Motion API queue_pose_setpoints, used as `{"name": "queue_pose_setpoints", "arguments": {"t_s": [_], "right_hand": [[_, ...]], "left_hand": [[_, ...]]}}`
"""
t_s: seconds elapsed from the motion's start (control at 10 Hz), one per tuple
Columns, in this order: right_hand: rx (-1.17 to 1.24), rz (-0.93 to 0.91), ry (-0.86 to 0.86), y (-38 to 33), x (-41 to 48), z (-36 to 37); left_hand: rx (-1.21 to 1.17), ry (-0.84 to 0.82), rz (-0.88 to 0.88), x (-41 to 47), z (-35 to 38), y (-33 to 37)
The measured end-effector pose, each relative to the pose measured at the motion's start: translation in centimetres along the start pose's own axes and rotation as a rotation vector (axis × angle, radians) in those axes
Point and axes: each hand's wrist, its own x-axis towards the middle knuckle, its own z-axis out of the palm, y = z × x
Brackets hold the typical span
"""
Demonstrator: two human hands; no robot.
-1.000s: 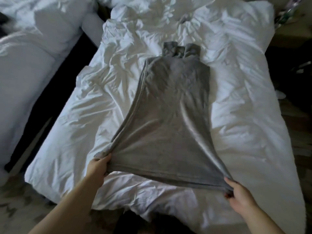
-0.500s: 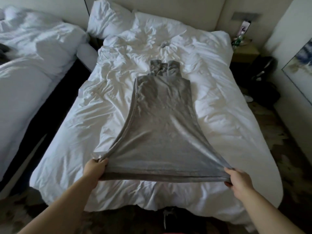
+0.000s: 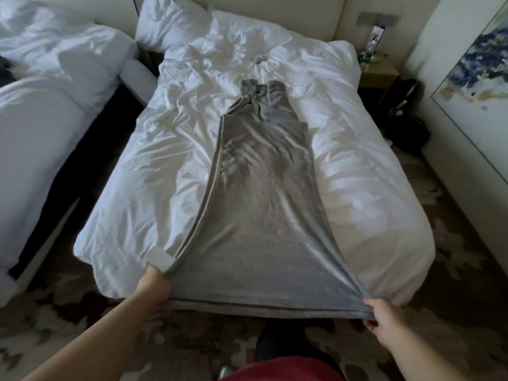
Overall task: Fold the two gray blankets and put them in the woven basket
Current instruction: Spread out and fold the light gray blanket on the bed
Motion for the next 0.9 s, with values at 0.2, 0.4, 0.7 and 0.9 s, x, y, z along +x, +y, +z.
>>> {"name": "queue_pose_setpoints", "arguments": {"t_s": [0.2, 0.4, 0.7, 0.9], "right_hand": [[0.126, 0.01, -0.043, -2.6, -0.3, 0.3], [0.354, -0.031, -0.161, -11.5, 0.3, 4.5], [0.216, -0.066, -0.194, -23.8, 5.9, 14.5], [-0.248, 0.069, -0.224, -20.0, 12.5, 17.0]], "left_hand": [[-0.379, -0.041, -0.026, -0.5, -1.6, 2.5], [-1.045, -0.247, -0.227, 2.5, -5.8, 9.3], [-1.113, -0.157, -0.17, 12.7, -4.4, 20.3], [-0.519, -0.059, -0.274, 16.2, 2.5, 18.7]]}}
